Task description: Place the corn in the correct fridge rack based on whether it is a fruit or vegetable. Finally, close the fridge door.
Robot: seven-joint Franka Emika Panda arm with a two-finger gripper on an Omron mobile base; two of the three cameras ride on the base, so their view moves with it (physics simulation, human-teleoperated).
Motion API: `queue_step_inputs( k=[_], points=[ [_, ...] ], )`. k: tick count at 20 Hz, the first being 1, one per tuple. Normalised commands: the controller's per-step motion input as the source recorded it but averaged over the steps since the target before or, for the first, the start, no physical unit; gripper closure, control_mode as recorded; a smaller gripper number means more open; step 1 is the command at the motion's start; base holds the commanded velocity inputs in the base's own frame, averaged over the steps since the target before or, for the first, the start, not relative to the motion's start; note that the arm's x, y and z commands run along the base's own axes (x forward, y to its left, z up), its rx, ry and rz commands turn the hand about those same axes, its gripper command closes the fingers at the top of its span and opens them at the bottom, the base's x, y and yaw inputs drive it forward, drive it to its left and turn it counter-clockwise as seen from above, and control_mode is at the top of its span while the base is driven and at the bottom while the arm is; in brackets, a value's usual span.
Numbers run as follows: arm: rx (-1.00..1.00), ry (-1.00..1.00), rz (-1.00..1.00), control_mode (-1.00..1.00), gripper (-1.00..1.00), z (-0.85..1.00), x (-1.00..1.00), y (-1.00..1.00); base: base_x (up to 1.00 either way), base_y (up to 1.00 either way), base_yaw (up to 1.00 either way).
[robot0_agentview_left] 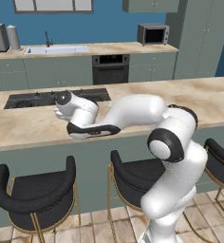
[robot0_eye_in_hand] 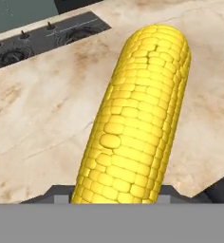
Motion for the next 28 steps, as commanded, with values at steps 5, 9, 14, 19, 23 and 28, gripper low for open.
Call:
queue_step_inputs(
  k=[5,9,14,19,23,28],
  points=[
    [0.19,-0.01,-0.25,-1.0,1.0,0.85,-1.0,-0.99,0.0,0.0,0.0],
    [0.21,-0.05,-0.11,-1.0,1.0,0.54,-0.79,-1.0,0.0,0.0,0.0],
    [0.11,0.0,-0.07,-1.0,1.0,0.25,-0.62,-1.0,0.0,0.0,0.0],
    [0.08,0.0,-0.08,-1.0,1.0,0.22,-0.6,-1.0,0.0,0.0,0.0],
    [0.11,0.0,-0.07,-1.0,1.0,0.28,-0.56,-0.97,0.0,0.0,0.0],
    [0.05,-0.01,0.0,-1.0,1.0,0.43,-0.6,-0.35,0.0,0.0,0.0]
  ],
)
